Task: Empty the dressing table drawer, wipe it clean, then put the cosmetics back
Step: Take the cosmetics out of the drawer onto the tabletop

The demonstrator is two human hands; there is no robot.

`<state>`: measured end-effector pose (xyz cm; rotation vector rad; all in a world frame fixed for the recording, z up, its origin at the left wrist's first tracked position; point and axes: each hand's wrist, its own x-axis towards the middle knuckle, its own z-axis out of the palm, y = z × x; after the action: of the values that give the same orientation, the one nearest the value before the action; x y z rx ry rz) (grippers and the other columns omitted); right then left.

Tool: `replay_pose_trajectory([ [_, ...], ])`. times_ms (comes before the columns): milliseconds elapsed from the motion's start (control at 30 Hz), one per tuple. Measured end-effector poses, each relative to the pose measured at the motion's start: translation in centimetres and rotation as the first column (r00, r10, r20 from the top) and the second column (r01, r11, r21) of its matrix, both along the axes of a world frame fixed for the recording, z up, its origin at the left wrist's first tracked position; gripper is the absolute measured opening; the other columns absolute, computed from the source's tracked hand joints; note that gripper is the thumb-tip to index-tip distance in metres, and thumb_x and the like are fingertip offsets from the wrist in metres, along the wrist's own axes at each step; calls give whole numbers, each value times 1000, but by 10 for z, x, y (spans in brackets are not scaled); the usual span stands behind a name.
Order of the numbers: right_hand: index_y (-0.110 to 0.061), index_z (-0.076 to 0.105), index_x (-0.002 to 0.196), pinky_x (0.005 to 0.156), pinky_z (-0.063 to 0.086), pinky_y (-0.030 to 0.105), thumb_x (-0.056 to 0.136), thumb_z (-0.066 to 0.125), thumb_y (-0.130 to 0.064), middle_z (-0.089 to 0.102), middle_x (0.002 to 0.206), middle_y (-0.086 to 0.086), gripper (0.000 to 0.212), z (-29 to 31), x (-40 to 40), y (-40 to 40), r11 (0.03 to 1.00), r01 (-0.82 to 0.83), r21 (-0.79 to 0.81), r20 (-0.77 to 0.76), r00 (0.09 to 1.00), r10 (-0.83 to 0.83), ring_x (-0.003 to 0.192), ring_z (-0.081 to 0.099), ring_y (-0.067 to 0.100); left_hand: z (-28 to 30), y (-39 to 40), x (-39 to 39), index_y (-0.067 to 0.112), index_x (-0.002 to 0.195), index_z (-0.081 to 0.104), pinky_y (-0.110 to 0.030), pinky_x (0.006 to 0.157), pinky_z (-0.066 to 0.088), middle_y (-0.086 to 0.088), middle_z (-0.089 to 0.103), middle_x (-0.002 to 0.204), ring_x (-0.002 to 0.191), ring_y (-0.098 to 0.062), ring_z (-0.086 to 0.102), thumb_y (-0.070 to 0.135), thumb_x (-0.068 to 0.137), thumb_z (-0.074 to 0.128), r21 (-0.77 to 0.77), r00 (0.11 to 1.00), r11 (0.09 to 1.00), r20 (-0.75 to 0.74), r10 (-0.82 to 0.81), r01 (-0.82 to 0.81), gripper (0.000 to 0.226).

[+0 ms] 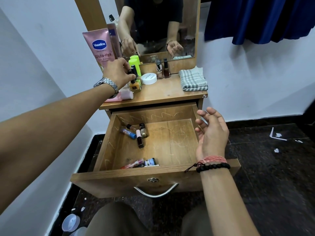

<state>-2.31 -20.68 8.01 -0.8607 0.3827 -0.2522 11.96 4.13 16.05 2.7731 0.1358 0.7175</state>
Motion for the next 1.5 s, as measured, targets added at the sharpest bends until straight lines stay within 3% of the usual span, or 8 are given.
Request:
replay_pose_trajectory([
  [300,-22,60,87,51,40,18,93,48,-5,69,80,-3,22,0,-1,4,998,-40,-57,5,999,40,60,54,8,-1,0,-35,18,97,56,-30,66,51,5,64,85,75,-11,58,34,85,61,70,962,980,189,-197,187,20],
  [433,-21,60,89,53,41,19,93,48,-5,70,86,0,21,1,1,10,960,-204,-191,1,978,208,62,54,8,-24,-3,-62,20,96,59,-30,68,48,3,64,91,80,-13,58,27,89,56,237,842,808,-143,-520,540,10],
  [633,-23,61,89,51,41,14,90,55,-6,71,86,-4,18,-4,0,24,847,-357,-394,-34,927,374,65,55,5,-88,-11,-62,25,108,58,-33,70,52,3,62,106,88,-16,59,43,85,60,338,767,758,-559,-315,558,29],
  [800,-23,61,90,55,43,16,90,56,-8,71,89,-3,16,-5,1,22,843,-379,-381,-33,917,397,69,56,7,-121,-19,-51,23,129,50,-33,82,50,-4,58,123,108,-25,57,54,75,67,381,749,800,-651,-123,463,64],
  [1000,-22,62,90,54,43,14,91,55,-6,70,92,-1,17,-9,4,22,840,-387,-380,-21,911,411,67,56,5,-119,-25,-54,22,112,62,-30,79,49,-1,55,120,107,-21,56,40,73,73,281,759,817,-596,-263,503,45],
  [1200,-28,61,96,67,45,21,85,50,11,66,108,-2,42,-22,7,24,686,-435,-584,-49,862,505,83,58,7,-84,-42,-76,19,100,65,-19,72,43,6,64,95,83,-2,58,42,89,58,-233,726,831,-404,-556,506,26],
  [1333,-23,58,107,72,47,23,81,62,8,66,108,-4,40,-20,6,29,664,-439,-605,-14,840,542,86,61,10,-69,-58,-97,15,92,57,-18,65,54,2,60,83,70,-4,63,33,96,45,-673,635,643,-326,-700,364,22],
  [1500,-27,56,107,77,48,28,79,75,-10,65,106,-2,38,-26,8,29,691,-396,-605,-5,870,493,96,62,14,-62,-67,-104,7,110,48,-21,62,57,-6,63,80,65,-14,68,21,96,48,-818,611,515,-277,-742,255,19],
])
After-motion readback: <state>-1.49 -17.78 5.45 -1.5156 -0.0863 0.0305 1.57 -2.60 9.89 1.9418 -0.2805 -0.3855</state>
